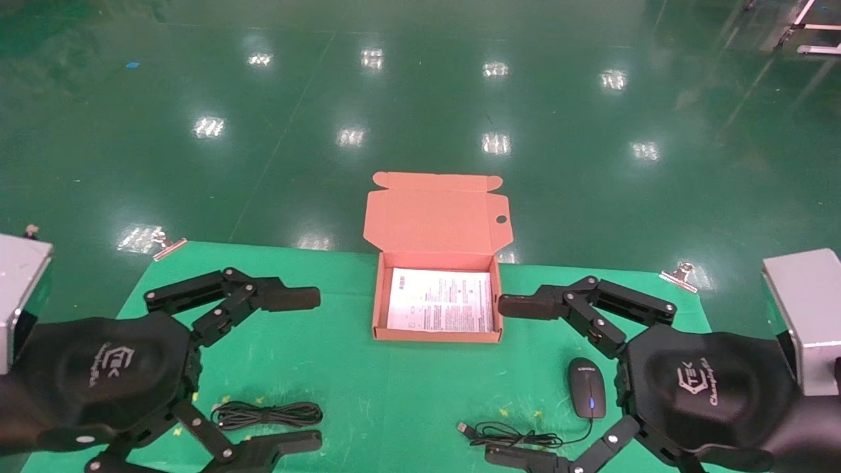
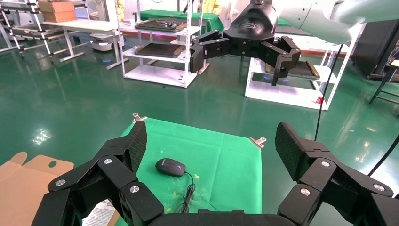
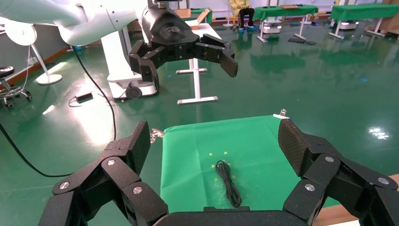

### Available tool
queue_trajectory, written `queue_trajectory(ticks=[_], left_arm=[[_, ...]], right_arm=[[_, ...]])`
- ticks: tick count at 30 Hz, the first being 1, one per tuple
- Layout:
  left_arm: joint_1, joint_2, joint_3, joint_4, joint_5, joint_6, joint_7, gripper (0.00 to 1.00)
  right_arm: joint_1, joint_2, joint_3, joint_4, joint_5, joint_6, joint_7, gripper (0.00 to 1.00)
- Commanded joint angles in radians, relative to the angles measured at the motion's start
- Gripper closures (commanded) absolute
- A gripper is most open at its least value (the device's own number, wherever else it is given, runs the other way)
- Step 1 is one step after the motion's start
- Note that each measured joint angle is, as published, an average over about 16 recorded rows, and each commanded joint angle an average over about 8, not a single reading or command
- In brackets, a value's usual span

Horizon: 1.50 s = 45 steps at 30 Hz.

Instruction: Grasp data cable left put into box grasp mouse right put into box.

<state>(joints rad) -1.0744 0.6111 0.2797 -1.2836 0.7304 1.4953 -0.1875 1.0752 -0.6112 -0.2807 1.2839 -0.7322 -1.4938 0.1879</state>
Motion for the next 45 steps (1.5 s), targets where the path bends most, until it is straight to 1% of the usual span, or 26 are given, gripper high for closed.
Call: queue_trajectory(ticks=[1,23,28,32,38,41,45], left_arm=[[0.000,0.000,0.000,0.000,0.000,0.000,0.000,0.00],[-0.002,0.001,0.001,0.000,0.003,-0.001,0.001,0.00],[-0.019,0.004,0.007,-0.007,0.028,-0.002,0.008,0.00],[-0.064,0.009,0.033,-0.023,0.101,0.000,0.016,0.00],[-0.156,0.029,0.103,-0.038,0.265,0.023,0.022,0.00],[-0.189,0.049,0.142,-0.035,0.344,0.033,0.035,0.00],[-0.225,0.075,0.192,-0.038,0.452,0.039,0.070,0.00]], right_arm=[[0.000,0.000,0.000,0.000,0.000,0.000,0.000,0.00],[0.000,0.000,0.000,0.000,0.000,0.000,0.000,0.00],[0.011,0.003,-0.007,0.006,-0.018,-0.007,-0.001,0.00],[0.051,0.013,-0.032,0.022,-0.082,-0.023,0.003,0.00],[0.157,0.016,-0.105,0.045,-0.243,-0.060,-0.016,0.00],[0.226,0.005,-0.180,0.056,-0.343,-0.078,-0.058,0.00],[0.317,-0.015,-0.302,0.064,-0.466,-0.088,-0.115,0.00]])
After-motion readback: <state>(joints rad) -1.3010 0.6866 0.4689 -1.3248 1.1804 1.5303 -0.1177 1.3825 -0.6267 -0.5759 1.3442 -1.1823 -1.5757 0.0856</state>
